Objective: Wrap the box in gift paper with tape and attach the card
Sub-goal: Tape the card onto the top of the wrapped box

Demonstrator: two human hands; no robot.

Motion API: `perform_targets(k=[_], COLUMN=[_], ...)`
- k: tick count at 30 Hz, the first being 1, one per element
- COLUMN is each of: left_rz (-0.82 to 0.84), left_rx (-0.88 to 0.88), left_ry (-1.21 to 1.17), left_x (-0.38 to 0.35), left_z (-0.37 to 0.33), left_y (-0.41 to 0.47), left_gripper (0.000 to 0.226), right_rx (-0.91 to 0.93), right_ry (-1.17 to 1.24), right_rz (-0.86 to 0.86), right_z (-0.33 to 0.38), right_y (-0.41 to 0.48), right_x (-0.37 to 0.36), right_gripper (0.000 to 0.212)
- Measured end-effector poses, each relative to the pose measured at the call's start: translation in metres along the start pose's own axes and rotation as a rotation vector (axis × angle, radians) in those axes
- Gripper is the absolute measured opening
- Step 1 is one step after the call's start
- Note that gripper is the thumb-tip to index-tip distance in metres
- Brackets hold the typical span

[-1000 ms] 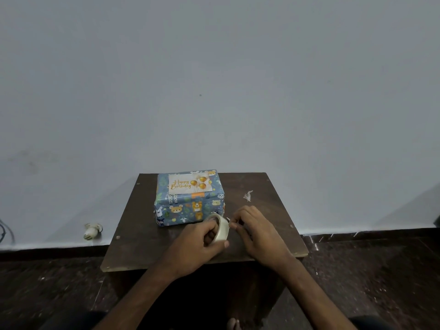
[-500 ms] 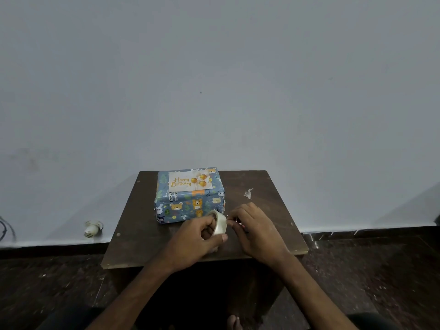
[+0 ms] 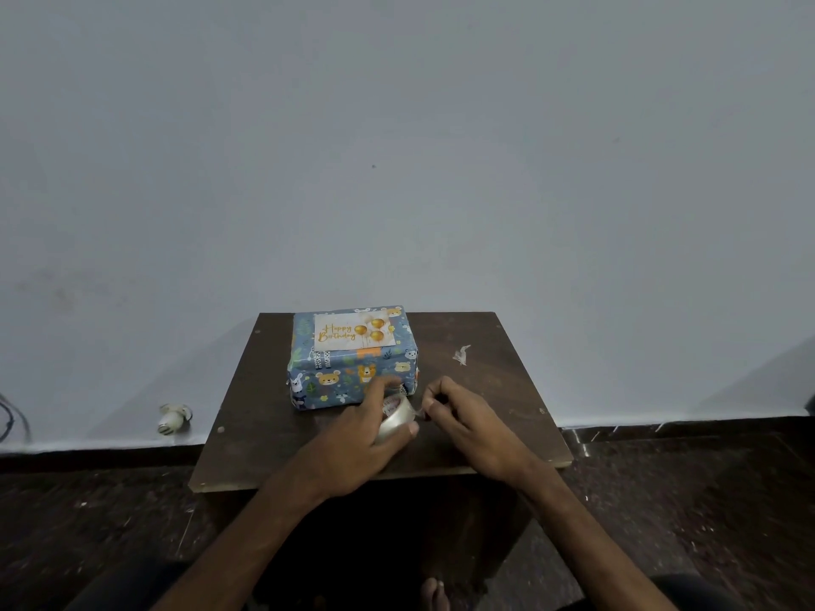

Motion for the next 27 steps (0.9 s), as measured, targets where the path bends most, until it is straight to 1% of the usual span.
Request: perform_targets(k=[5, 9, 14, 19, 22, 24, 27], left_rz=[-0.021, -0.042, -0.048, -0.013, -0.024, -0.021, -0.043], left_rx=[-0.032, -0.026, -0.013, 0.019, 0.052, 0.068, 0.056], left_ry=[-0.045, -0.1, -0.104, -0.082, -0.034, 0.041, 0.092], left_x=[0.0, 0.001, 0.001, -0.004, -0.004, -0.004, -0.004], left_z=[-0.002, -0.003, -0.002, -0.001, -0.002, -0.004, -0.005], left_y=[0.001, 0.003, 0.003, 0.005, 0.005, 0.004, 0.005], left_gripper=[0.031, 0.024, 0.022, 0.022, 0.036, 0.039, 0.021], right_rx=[-0.018, 0.004, 0.053, 0.037, -0.016, -0.082, -0.141], right_ry=[0.257, 0.199, 0.129, 0.061, 0.064, 0.093, 0.095], right_rz=[-0.092, -0.124, -0.274, -0.246, -0.255, -0.235, -0.156], right_z=[-0.002, -0.004, -0.004, -0.002, -0.001, -0.004, -0.011], right_y=[-0.002, -0.003, -0.001, 0.001, 0.003, 0.004, 0.005], right_x=[-0.004, -0.005, -0.005, -0.006, -0.001, 0.005, 0.007], right_gripper=[0.017, 0.01, 0.002, 0.006, 0.01, 0.014, 0.016])
Point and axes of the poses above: each hand's wrist, its own y-axis towards the middle knuckle, its own x-axis out of the back of the hand, z = x × y, the point moved 3 cm from there along y, towards the middle knuckle, and after that the axes turned 4 degrees about z, right-handed, at the moved point
